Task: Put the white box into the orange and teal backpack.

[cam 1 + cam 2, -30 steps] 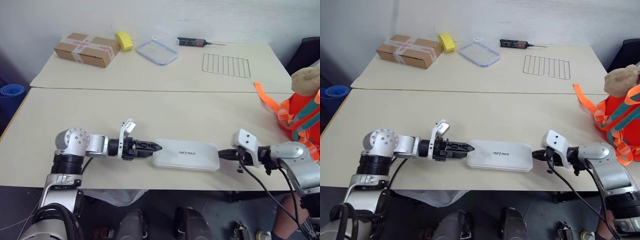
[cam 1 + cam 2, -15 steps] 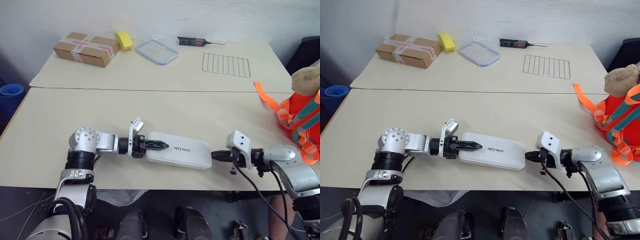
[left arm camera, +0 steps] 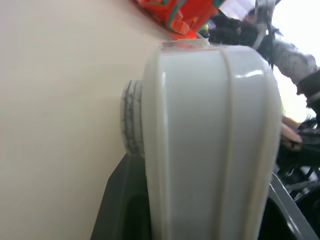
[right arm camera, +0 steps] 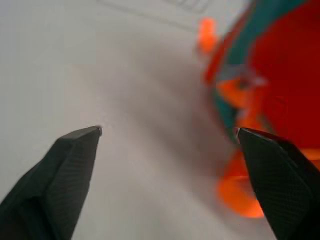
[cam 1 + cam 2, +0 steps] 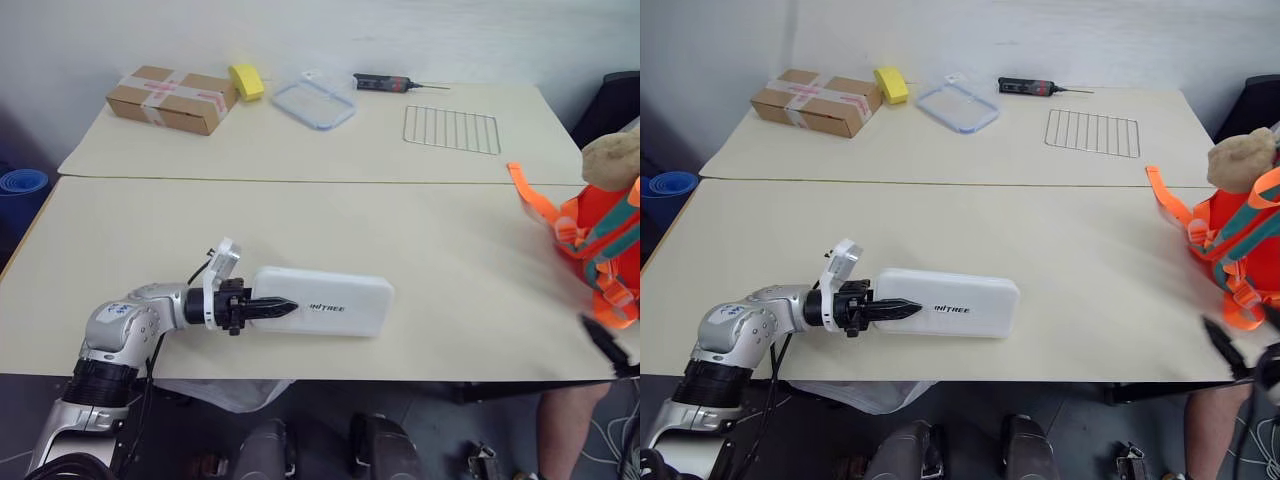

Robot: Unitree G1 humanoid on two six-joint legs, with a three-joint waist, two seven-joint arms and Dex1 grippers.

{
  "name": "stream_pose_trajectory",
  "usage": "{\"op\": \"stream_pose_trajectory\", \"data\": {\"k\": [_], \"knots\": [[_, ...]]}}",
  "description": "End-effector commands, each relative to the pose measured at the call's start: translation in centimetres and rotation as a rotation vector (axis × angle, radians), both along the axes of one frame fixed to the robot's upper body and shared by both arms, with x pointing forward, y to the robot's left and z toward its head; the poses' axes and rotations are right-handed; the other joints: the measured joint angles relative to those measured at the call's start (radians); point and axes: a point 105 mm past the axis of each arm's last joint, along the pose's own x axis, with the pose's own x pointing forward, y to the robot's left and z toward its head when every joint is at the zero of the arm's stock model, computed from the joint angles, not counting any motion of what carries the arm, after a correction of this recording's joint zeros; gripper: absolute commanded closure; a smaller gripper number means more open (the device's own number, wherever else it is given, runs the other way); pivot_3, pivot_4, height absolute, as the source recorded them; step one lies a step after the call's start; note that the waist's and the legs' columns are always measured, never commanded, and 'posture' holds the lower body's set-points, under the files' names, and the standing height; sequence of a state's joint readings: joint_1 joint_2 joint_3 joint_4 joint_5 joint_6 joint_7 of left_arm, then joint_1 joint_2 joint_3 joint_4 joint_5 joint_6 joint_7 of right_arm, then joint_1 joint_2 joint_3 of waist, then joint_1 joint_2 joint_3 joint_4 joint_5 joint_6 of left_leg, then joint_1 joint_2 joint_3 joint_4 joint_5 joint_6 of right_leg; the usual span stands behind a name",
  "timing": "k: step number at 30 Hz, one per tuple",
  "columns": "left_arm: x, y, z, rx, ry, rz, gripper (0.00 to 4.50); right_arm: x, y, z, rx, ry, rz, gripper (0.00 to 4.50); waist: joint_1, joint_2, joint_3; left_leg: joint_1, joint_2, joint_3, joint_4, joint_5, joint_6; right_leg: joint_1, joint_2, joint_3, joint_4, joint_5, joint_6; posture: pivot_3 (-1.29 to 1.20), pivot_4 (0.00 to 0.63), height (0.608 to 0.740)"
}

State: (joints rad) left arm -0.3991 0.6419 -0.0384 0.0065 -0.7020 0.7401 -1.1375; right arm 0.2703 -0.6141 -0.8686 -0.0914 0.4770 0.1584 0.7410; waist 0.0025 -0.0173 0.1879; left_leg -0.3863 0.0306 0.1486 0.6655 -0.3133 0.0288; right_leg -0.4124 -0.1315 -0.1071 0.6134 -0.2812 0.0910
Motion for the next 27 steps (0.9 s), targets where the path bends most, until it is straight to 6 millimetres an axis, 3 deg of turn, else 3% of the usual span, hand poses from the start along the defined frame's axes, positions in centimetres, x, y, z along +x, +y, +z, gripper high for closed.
{"op": "stream_pose_trajectory", "data": {"k": [1,8,11,16,18,21,27], "knots": [[-0.4,-1.1,2.8,-0.078,-0.154,-0.08,3.25,0.9,-0.9,1.8,-0.024,-0.106,-0.089,0.04,-0.007,0.0,0.0,0.0,0.0,0.0,-0.001,0.0,0.0,0.0,0.0,0.0,0.0,0.0,0.0,0.0,0.15,0.74],[-0.3,-2.4,4.2,-0.12,-0.206,-0.119,3.25,7.4,-0.8,2.5,0.038,-0.14,-0.131,0.04,-0.023,0.002,0.001,0.0,0.0,0.0,0.0,0.005,0.007,-0.001,0.0,0.0,0.002,0.0,0.0,0.0,0.15,0.74],[-0.3,-2.3,4.6,-0.124,-0.217,-0.102,3.25,10.8,0.1,3.3,0.046,-0.156,-0.092,0.04,-0.029,0.004,0.002,-0.001,-0.001,0.0,0.0,0.006,0.008,-0.001,0.0,-0.001,0.004,0.0,0.0,0.0,0.15,0.74],[-0.4,-1.6,4.8,-0.133,-0.221,-0.052,3.25,14.4,0.6,4.1,0.024,-0.174,-0.103,0.04,-0.031,0.004,0.002,-0.001,-0.001,0.0,0.0,0.009,0.008,-0.001,0.001,-0.001,0.005,0.0,0.0,0.0,0.15,0.74],[-0.5,-1.2,4.9,-0.139,-0.231,-0.026,3.25,15.7,0.7,4.5,0.026,-0.192,-0.109,0.41,-0.03,0.004,0.002,-0.001,-0.002,0.0,0.0,0.009,0.009,-0.001,0.001,-0.001,0.007,0.0,0.001,0.0,0.15,0.74],[-1.3,-0.2,5.8,-0.207,-0.166,-0.026,3.25,17.4,3.1,5.3,0.05,-0.239,0.01,1.19,-0.032,0.005,0.002,-0.002,-0.002,0.001,0.001,0.01,0.009,-0.001,0.001,-0.001,0.007,0.0,0.001,0.0,0.15,0.74],[-0.8,1.9,5.9,-0.227,-0.145,0.076,3.25,18.0,9.4,7.0,0.102,-0.343,0.34,3.37,-0.035,0.005,0.002,-0.001,0.0,0.0,0.0,0.01,0.008,-0.001,0.002,-0.001,0.007,0.0,0.001,0.0,0.15,0.74]]}}
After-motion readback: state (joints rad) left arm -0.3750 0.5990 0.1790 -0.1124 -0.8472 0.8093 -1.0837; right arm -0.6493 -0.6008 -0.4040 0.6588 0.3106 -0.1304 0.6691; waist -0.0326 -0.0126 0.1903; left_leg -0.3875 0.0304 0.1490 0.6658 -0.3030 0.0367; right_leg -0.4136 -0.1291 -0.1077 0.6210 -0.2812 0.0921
